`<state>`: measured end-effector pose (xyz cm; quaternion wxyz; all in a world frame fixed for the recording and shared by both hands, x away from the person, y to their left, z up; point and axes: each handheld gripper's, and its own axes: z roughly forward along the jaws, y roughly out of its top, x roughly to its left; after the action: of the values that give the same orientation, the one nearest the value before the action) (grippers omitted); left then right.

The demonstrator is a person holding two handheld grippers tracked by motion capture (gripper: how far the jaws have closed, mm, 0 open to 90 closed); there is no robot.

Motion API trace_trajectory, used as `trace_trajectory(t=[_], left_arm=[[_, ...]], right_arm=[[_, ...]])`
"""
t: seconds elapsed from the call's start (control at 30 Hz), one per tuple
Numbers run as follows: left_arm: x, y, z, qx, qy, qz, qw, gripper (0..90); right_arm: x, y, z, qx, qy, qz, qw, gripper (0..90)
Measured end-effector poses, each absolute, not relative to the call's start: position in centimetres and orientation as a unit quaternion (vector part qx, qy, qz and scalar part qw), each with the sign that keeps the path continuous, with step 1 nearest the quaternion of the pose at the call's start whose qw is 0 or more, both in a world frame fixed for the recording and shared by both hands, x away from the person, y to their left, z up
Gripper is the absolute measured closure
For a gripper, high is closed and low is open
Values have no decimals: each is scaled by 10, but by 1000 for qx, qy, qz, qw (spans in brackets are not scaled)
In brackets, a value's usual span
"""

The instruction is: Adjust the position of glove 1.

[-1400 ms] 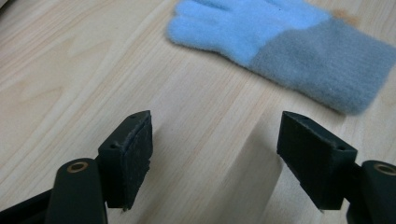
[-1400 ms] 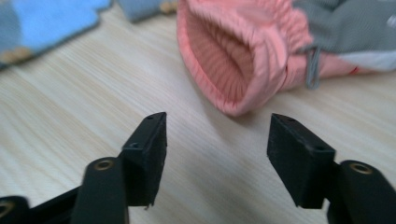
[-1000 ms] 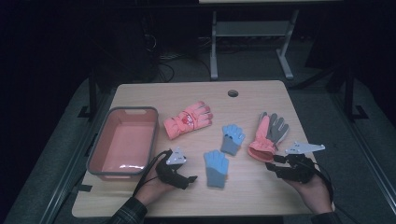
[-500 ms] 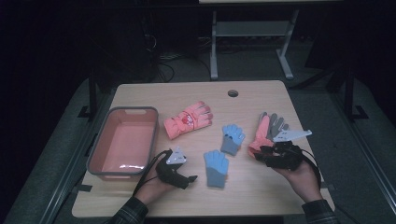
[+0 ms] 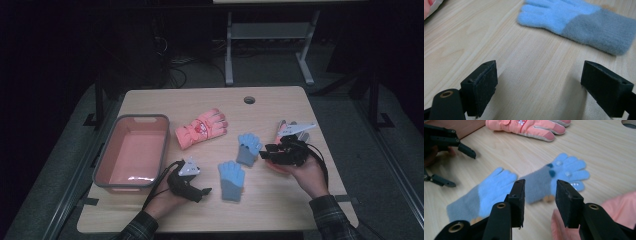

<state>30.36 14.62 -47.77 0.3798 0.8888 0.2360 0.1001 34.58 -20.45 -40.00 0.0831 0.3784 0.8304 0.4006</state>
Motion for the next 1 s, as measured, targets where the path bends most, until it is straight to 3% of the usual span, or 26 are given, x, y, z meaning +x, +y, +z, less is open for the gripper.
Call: trace_trajectory(t=[0.53,1.0], left_arm=[[304,146,-477,891,234,99,375,134],[304,146,-477,891,234,99,376,133]], right_arm=[[393,-164,-413,382,847,363,65,625],[402,-144,-442,392,867,302,56,646]])
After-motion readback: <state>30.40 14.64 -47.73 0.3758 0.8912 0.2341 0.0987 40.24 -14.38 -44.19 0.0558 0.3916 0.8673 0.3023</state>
